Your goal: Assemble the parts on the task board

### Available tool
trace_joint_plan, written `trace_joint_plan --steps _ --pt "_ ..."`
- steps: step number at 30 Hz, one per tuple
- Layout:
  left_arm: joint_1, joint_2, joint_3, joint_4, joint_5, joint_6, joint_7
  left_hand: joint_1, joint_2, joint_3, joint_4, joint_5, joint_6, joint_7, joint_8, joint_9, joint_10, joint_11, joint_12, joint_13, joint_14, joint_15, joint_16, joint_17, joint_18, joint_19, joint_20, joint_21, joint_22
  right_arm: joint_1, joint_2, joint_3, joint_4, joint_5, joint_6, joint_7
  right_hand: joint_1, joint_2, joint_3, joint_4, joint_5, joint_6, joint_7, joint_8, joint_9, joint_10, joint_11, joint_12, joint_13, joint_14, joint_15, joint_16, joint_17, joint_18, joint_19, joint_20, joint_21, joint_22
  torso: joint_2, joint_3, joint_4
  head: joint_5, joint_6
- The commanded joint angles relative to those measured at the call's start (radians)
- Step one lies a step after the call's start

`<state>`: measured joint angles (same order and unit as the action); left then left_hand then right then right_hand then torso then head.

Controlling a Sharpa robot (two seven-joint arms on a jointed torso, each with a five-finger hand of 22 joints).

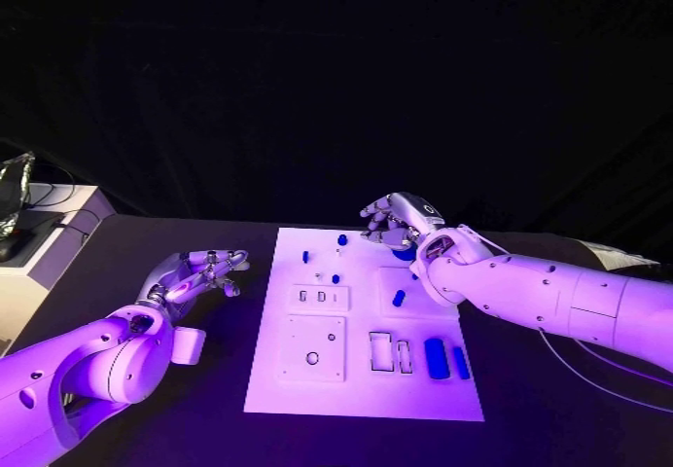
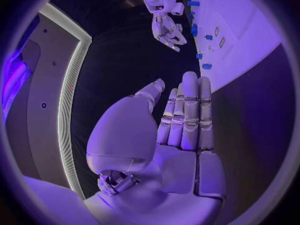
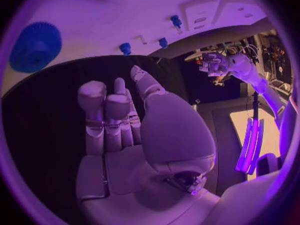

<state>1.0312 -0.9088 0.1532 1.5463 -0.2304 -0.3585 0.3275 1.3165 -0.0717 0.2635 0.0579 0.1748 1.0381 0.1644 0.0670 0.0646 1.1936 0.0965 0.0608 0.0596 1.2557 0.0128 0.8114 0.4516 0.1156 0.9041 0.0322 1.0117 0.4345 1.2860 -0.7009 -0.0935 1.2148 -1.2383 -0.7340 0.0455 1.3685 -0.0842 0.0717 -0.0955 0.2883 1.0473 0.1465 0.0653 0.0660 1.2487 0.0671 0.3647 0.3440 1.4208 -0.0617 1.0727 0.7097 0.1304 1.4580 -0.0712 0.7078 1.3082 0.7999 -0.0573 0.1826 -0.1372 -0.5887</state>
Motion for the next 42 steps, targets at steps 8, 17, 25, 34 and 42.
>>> trace_joint_plan --steps 8,17,25,34,42 --pt "0.0 0.001 0.001 0.003 -0.002 0.019 0.011 0.003 0.003 0.0 -0.005 -0.006 -0.008 -0.002 -0.004 0.0 -0.005 0.0 -0.001 0.001 -0.006 0.001 0.003 -0.001 0.019 -0.006 -0.001 0.005 -0.001 0.019 -0.113 0.001 0.049 0.137 0.252 -0.085 -0.044 0.007 -0.03 0.016 0.073 0.012 -0.007 0.009 0.015 -0.036 -0.035 0.781 0.86 0.014 0.019 0.175 0.263 -0.014 0.075 0.011 0.266 0.127 -0.004 0.0103 -0.022 -0.01 0.007" --pt "0.0 0.007 0.001 0.001 -0.002 0.017 0.007 0.003 0.003 0.001 -0.006 -0.005 -0.007 -0.002 -0.004 0.0 -0.004 0.0 -0.001 0.001 -0.005 0.0 0.004 -0.002 0.019 -0.006 -0.001 0.007 -0.002 0.03 -0.117 0.001 0.027 0.075 0.366 -0.255 -0.046 -0.002 -0.026 0.029 0.072 -0.011 0.0 0.006 0.015 -0.02 -0.029 0.772 0.915 0.017 0.025 0.182 0.297 -0.007 0.074 0.021 0.289 0.128 -0.003 0.0082 -0.017 -0.012 0.001" --pt "0.0 0.012 0.001 0.0 -0.005 0.012 0.0 0.003 0.003 0.001 -0.006 -0.005 -0.007 -0.002 -0.004 0.0 -0.003 0.0 -0.001 0.001 -0.005 0.0 0.004 -0.002 0.019 -0.006 -0.001 0.007 -0.002 0.031 -0.088 0.001 0.005 -0.035 0.336 -0.298 -0.054 -0.009 -0.017 0.039 0.117 -0.011 -0.002 0.009 0.017 -0.032 -0.032 0.731 0.899 0.016 0.022 0.173 0.297 -0.007 0.072 0.02 0.281 0.126 -0.002 0.0099 -0.0162 -0.013 -0.003" --pt "0.0 0.012 0.001 -0.003 -0.006 0.01 -0.004 0.003 0.004 0.001 -0.006 -0.005 -0.006 -0.002 -0.004 0.0 -0.003 0.0 -0.001 0.001 -0.005 0.0 0.005 -0.003 0.019 -0.006 -0.001 0.008 -0.003 0.031 -0.07 0.001 -0.008 -0.09 0.321 -0.312 -0.06 -0.012 -0.017 0.045 0.115 -0.009 -0.003 0.01 0.017 -0.026 -0.032 0.736 0.905 0.018 0.022 0.173 0.301 -0.009 0.073 0.019 0.285 0.128 -0.004 0.0089 -0.0144 -0.016 -0.008" --pt "0.0 0.012 0.001 -0.004 -0.006 0.012 -0.006 0.003 0.004 0.001 -0.006 -0.005 -0.006 -0.002 -0.004 0.0 -0.003 0.0 -0.001 0.001 -0.005 0.0 0.005 -0.003 0.019 -0.006 -0.001 0.008 -0.003 0.031 -0.067 0.001 -0.006 -0.092 0.338 -0.314 -0.064 -0.022 -0.018 0.056 0.106 -0.012 -0.003 0.009 0.018 -0.032 -0.031 0.726 0.902 0.018 0.023 0.172 0.306 -0.01 0.072 0.02 0.285 0.128 -0.004 0.0092 -0.0166 -0.015 -0.01"
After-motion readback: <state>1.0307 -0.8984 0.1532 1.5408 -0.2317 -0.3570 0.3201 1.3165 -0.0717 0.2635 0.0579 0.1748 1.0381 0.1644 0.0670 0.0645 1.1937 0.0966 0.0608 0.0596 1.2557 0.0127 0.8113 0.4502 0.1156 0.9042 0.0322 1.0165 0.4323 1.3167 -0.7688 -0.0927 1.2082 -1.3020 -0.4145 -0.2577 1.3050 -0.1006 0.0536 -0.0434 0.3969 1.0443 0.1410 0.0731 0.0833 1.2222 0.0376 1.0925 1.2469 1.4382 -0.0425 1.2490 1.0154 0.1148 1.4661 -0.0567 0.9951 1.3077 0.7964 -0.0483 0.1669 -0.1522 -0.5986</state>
